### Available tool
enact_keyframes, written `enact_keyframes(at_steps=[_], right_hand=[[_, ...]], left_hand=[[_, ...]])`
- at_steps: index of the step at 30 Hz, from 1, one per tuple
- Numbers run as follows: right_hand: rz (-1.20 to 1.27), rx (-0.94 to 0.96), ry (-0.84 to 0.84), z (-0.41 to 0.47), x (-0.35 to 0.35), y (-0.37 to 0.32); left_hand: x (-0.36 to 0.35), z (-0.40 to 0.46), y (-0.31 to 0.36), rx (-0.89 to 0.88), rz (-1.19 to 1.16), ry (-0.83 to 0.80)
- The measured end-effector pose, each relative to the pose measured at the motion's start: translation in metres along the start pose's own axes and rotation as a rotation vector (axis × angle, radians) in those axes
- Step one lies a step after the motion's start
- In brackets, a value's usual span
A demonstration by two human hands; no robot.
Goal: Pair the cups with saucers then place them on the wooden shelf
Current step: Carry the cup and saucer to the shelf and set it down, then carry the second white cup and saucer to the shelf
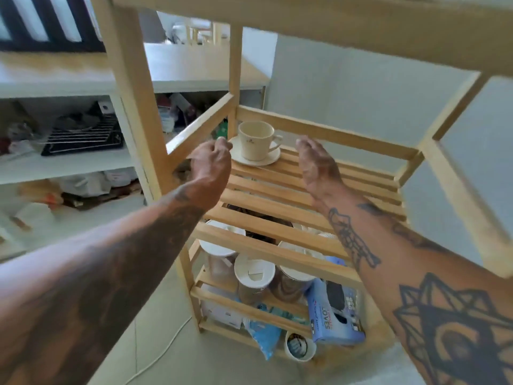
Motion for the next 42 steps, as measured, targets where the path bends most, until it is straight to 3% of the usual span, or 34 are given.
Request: enact_keyframes(at_steps=[3,8,13,21,29,33,38,42], right_hand=[[-0.075,-0.025,0.057,-0.062,0.044,-0.030],[-0.066,-0.078,0.115,-0.171,0.140,-0.089],[-0.065,-0.016,0.285,-0.263,0.266,-0.147],[-0.167,-0.048,0.862,-0.409,0.497,-0.167],[-0.136,-0.429,1.436,-0.572,0.598,-0.087],[-0.064,-0.649,1.462,-0.613,0.611,-0.039],[0.057,-0.650,1.444,-0.616,0.627,0.002],[0.049,-0.622,1.404,-0.605,0.645,0.021]], left_hand=[[-0.007,-0.069,0.013,0.044,-0.098,-0.041],[-0.028,-0.203,0.040,0.096,0.069,-0.257],[-0.088,-0.298,0.086,0.033,0.172,-0.464],[-0.237,-0.481,0.144,-0.209,0.286,-0.882],[-0.356,-0.639,0.069,-0.332,0.637,-1.355],[-0.402,-0.679,0.022,-0.306,0.787,-1.474],[-0.450,-0.708,-0.018,-0.242,0.885,-1.599],[-0.476,-0.727,-0.044,0.080,0.838,-1.751]])
Point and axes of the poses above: each hand's wrist, its own z-axis towards the middle knuckle, its own x-axis out of the back of the hand, y = z × x, the point moved 1 cm from there along z, towards the middle knuckle, and after that the axes turned 11 degrees about x, right-handed, at the moved point
